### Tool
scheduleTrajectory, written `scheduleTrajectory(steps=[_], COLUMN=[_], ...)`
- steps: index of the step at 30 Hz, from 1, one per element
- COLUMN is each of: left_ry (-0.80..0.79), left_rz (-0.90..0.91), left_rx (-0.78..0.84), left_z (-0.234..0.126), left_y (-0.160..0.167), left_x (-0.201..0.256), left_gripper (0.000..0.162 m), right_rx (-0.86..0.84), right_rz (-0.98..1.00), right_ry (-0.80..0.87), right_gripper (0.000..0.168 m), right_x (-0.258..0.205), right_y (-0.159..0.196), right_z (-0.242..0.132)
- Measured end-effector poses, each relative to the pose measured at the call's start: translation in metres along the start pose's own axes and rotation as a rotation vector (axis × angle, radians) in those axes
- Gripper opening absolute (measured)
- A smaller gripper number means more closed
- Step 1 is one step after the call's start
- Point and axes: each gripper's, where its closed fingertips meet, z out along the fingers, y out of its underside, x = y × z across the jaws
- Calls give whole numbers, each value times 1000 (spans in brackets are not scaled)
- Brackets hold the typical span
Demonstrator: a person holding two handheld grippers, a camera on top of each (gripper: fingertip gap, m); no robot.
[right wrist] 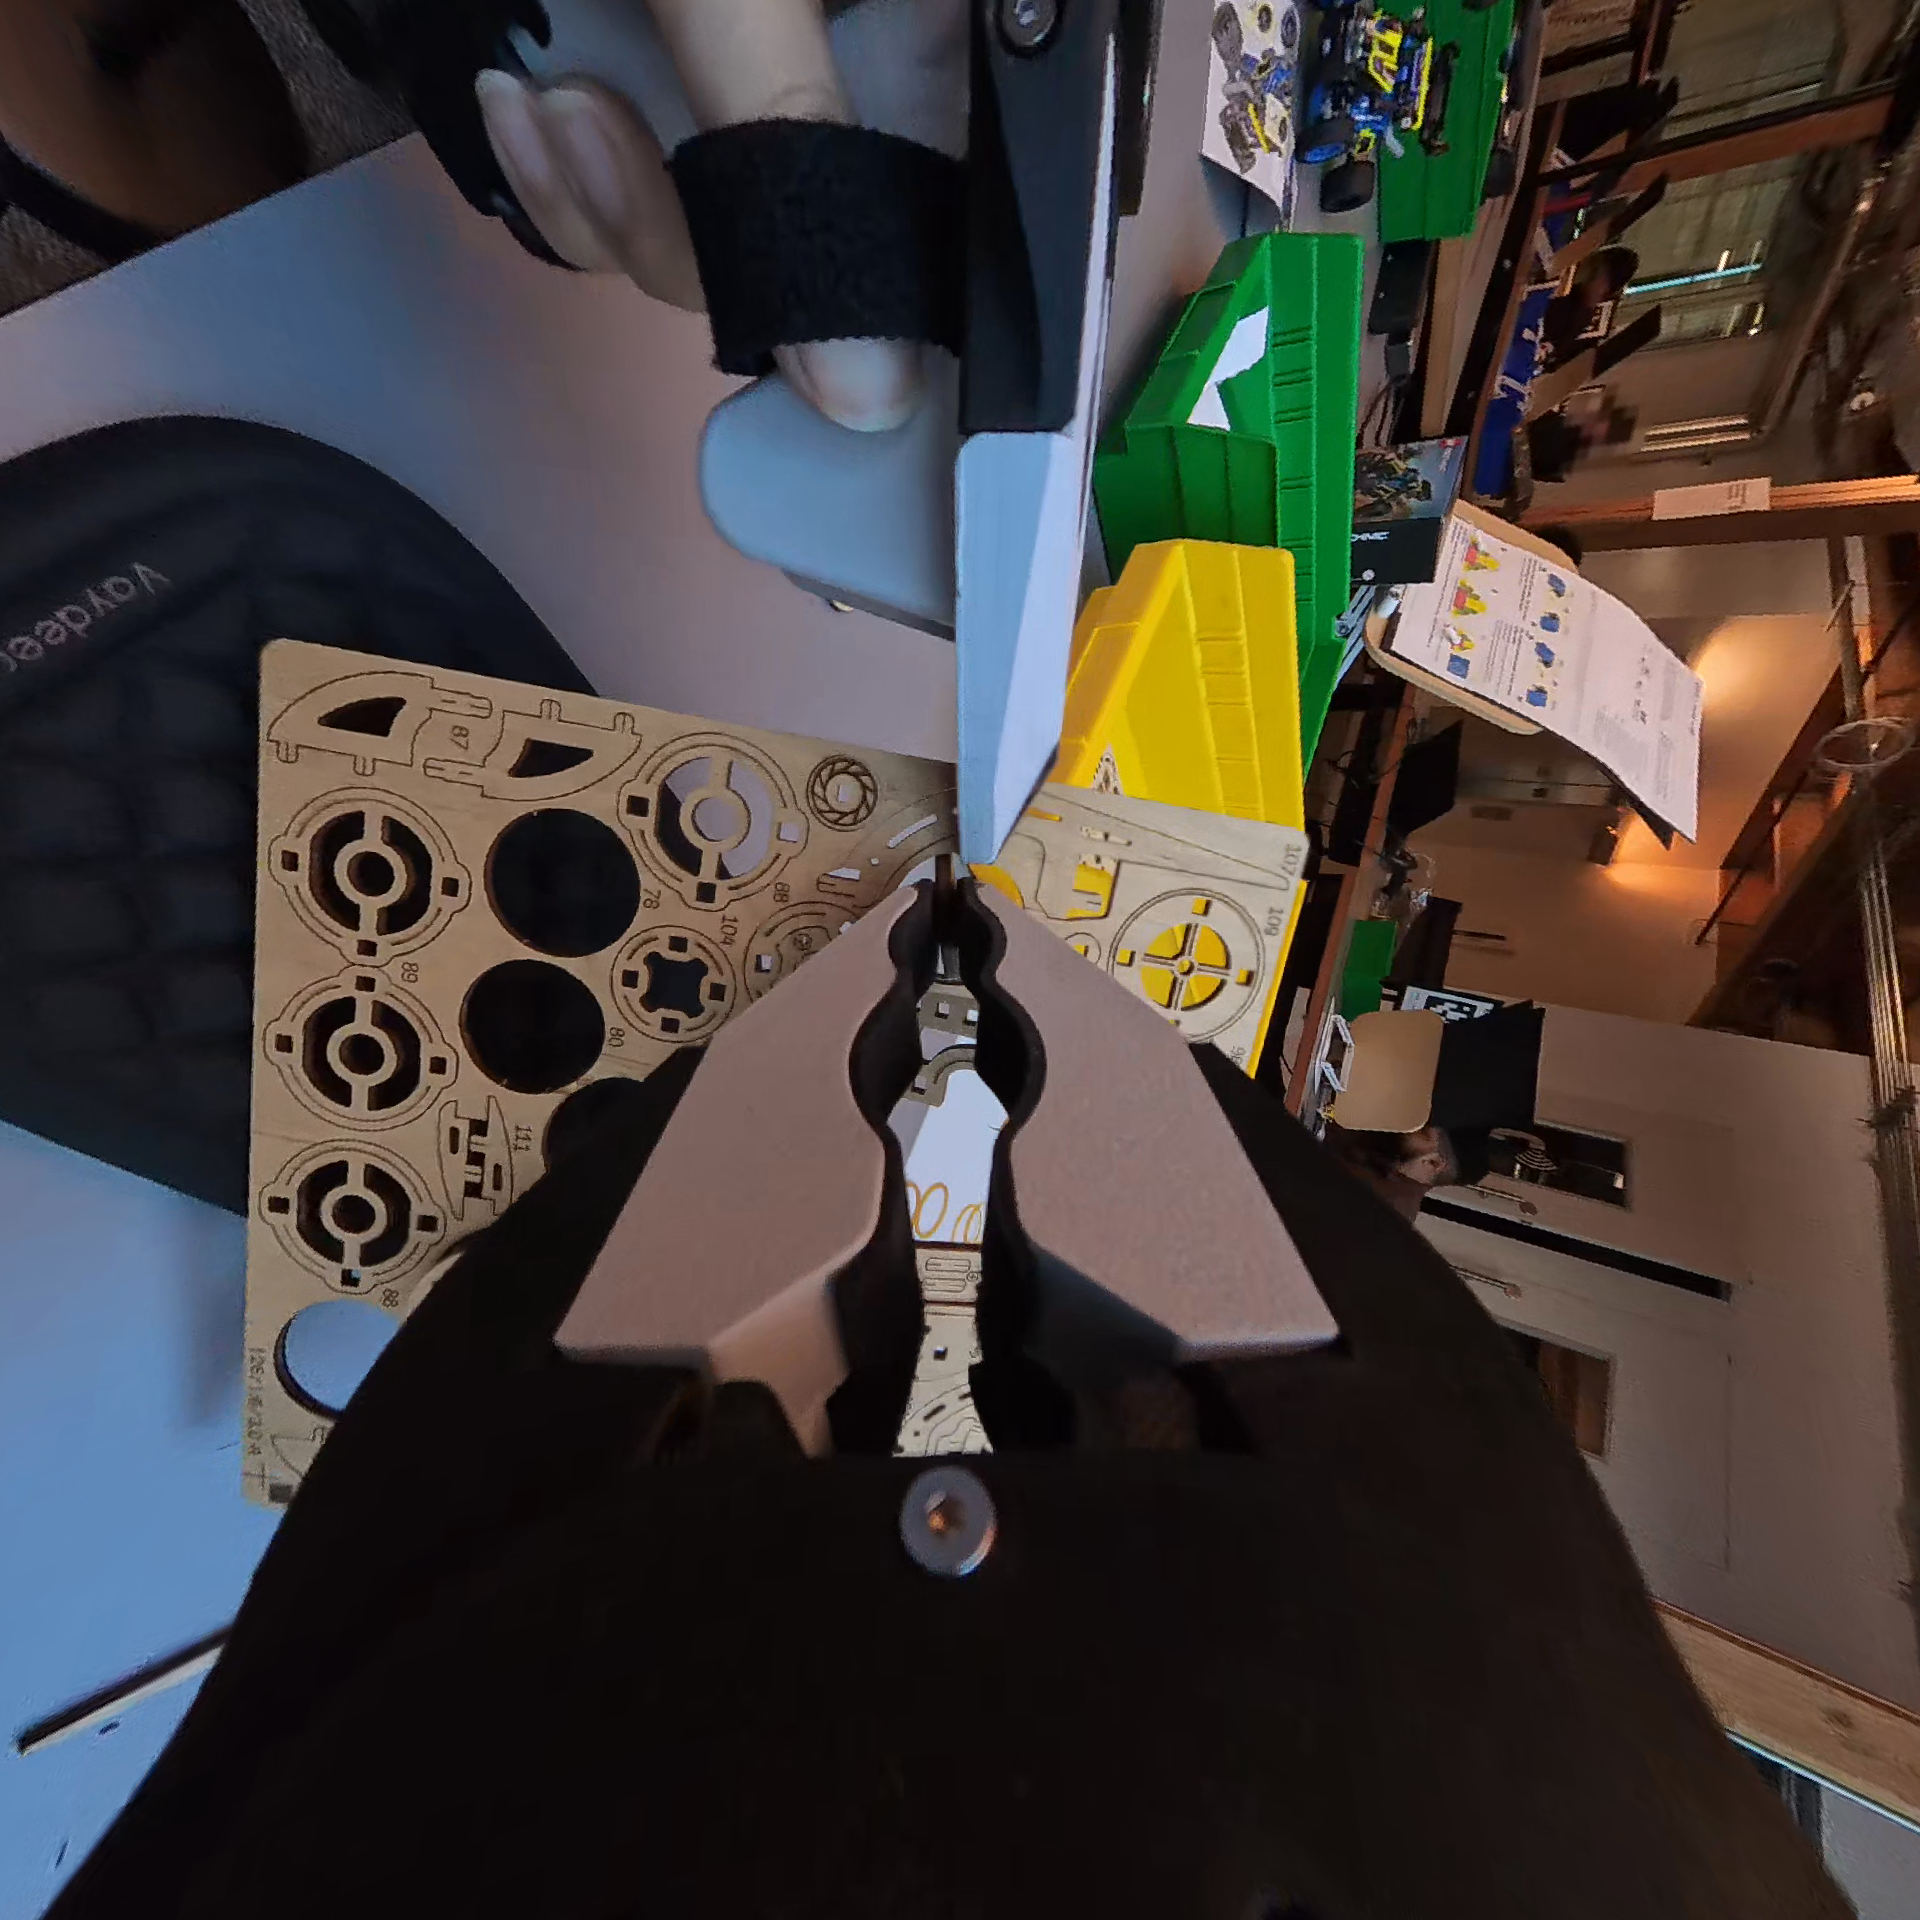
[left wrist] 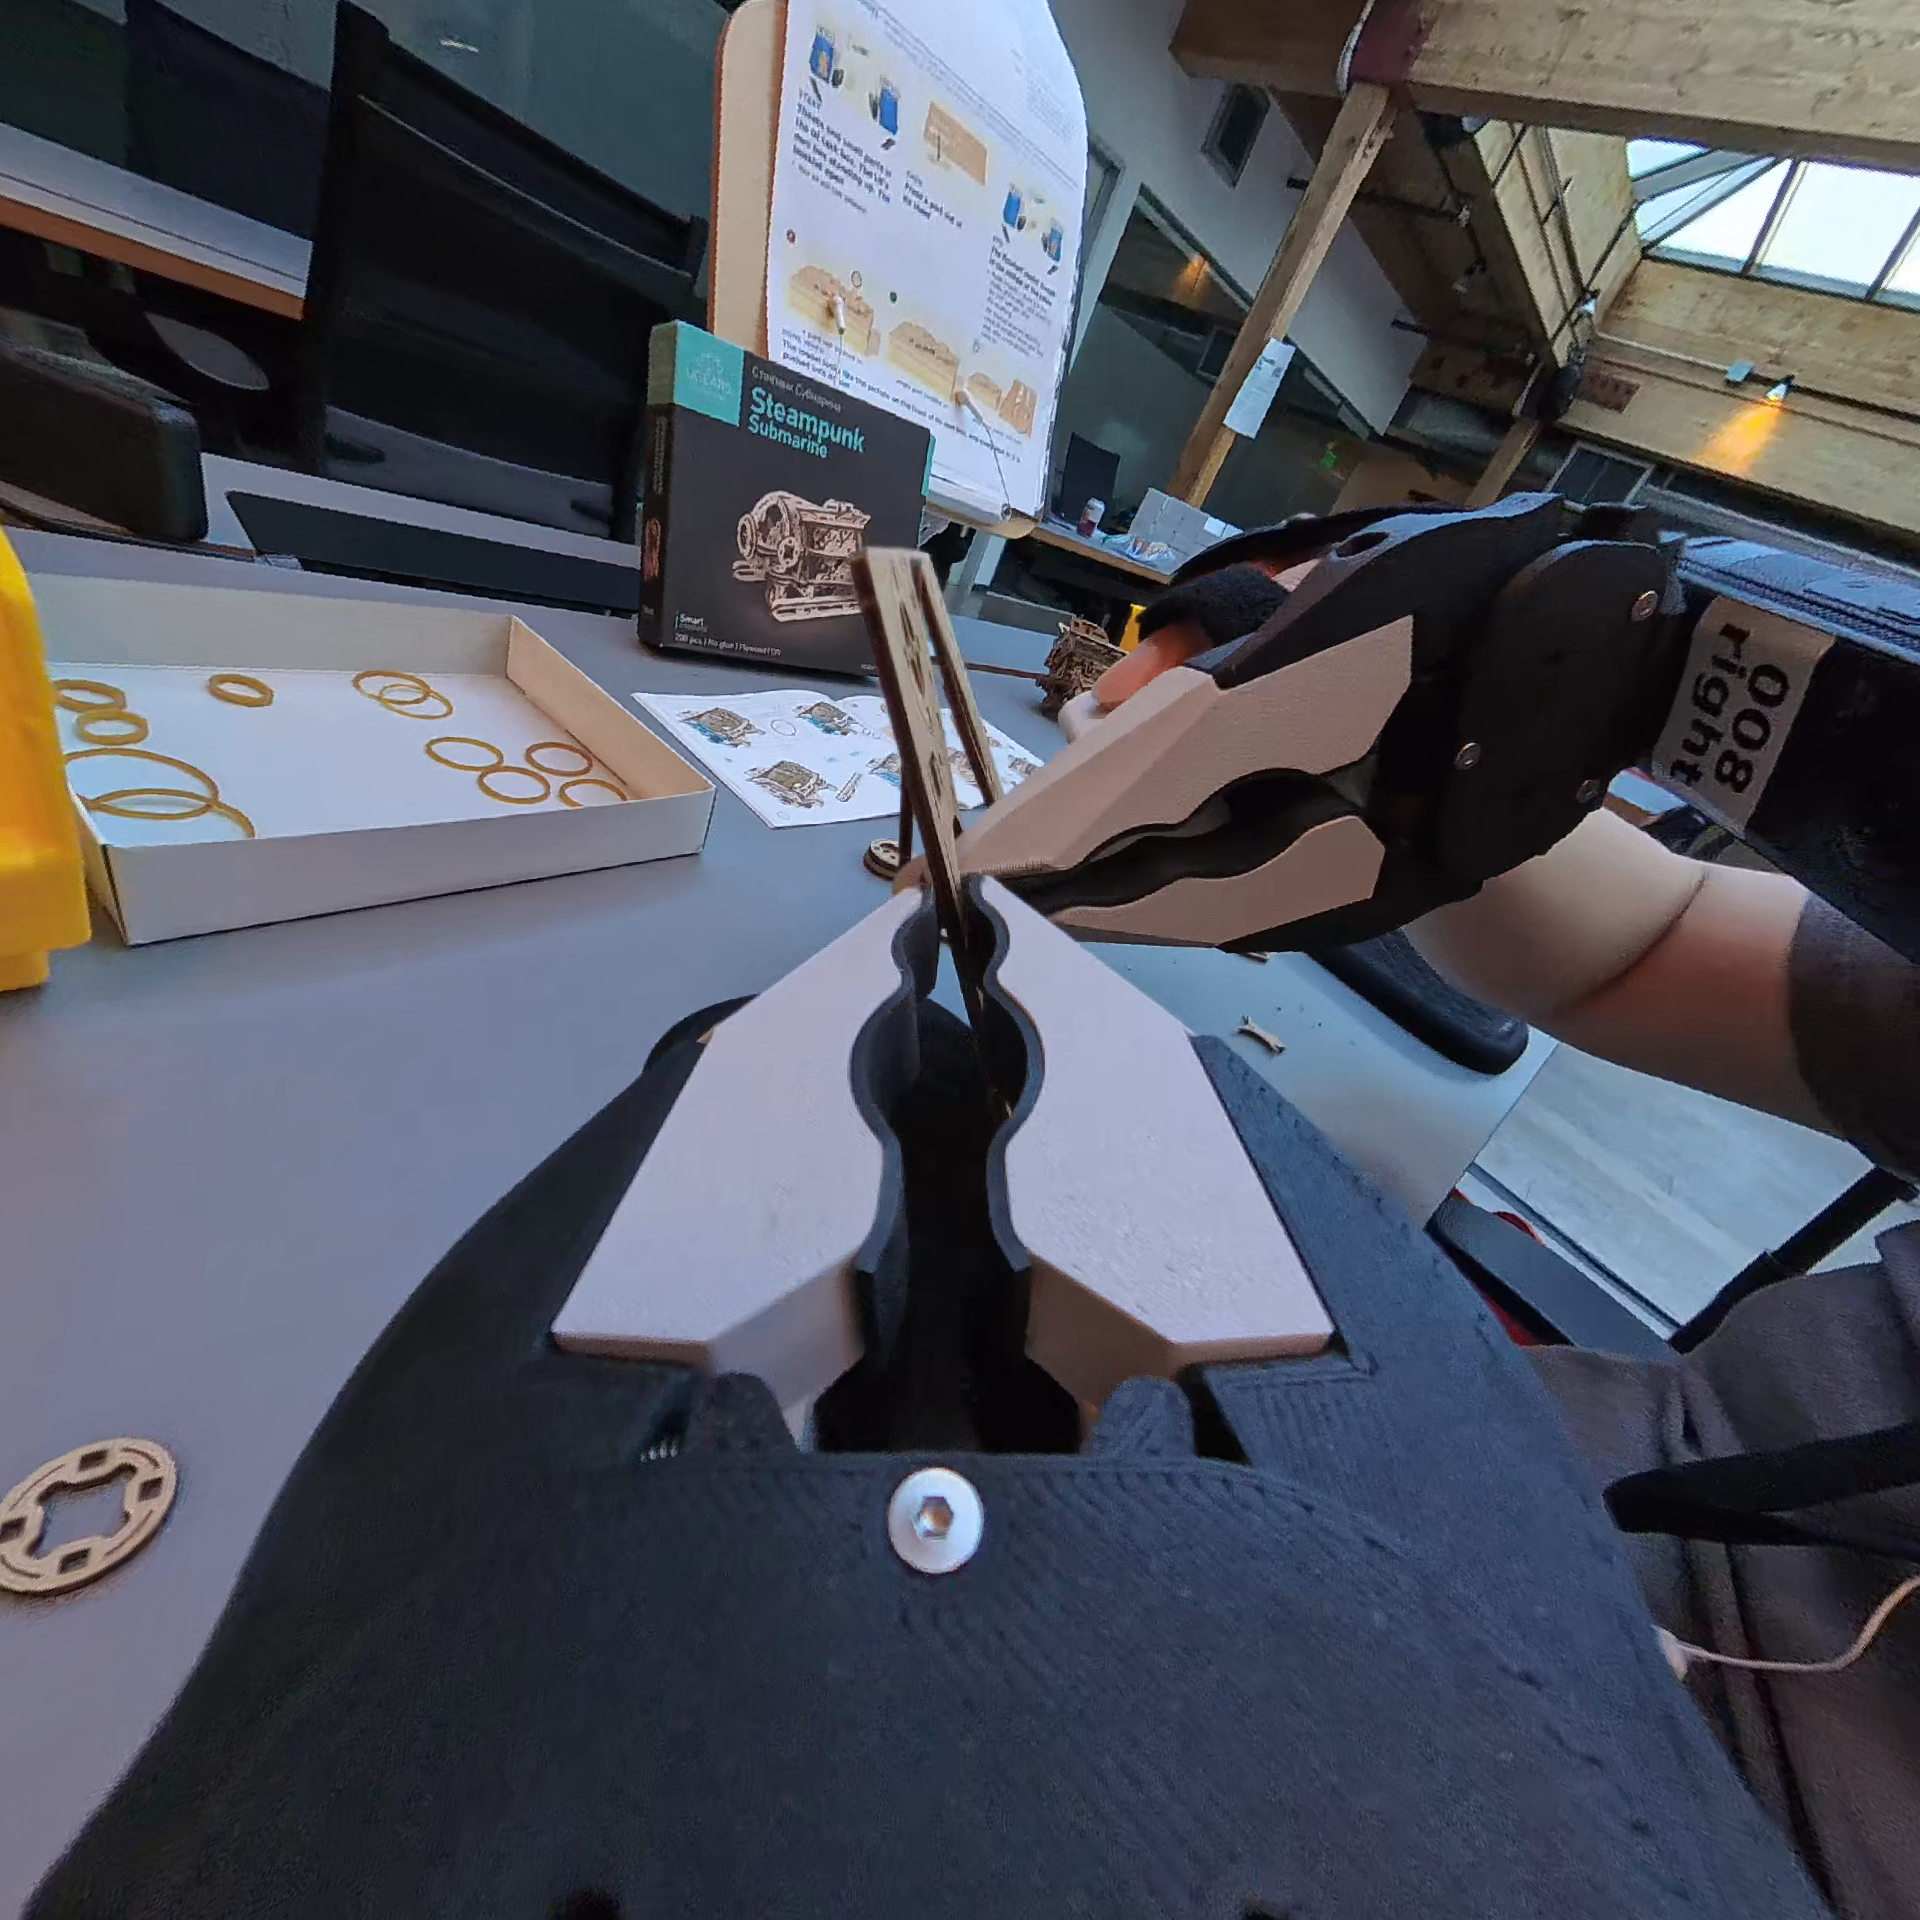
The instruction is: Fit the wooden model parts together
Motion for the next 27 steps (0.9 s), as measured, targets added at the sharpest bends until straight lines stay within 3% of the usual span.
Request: scheduleTrajectory(steps=[15,21,27], left_ry=[-30,20,23], left_rz=[12,-27,0], left_rx=[30,43,78], left_z=[0,3,0], left_y=[-1,-2,-8], left_x=[2,7,8], left_gripper=[1,1,1], right_rx=[68,87,212], right_rz=[403,157,568], right_ry=[33,86,-38], right_gripper=[3,2,3], right_x=[2,1,6], right_y=[0,0,-3], right_z=[-1,-8,-9])
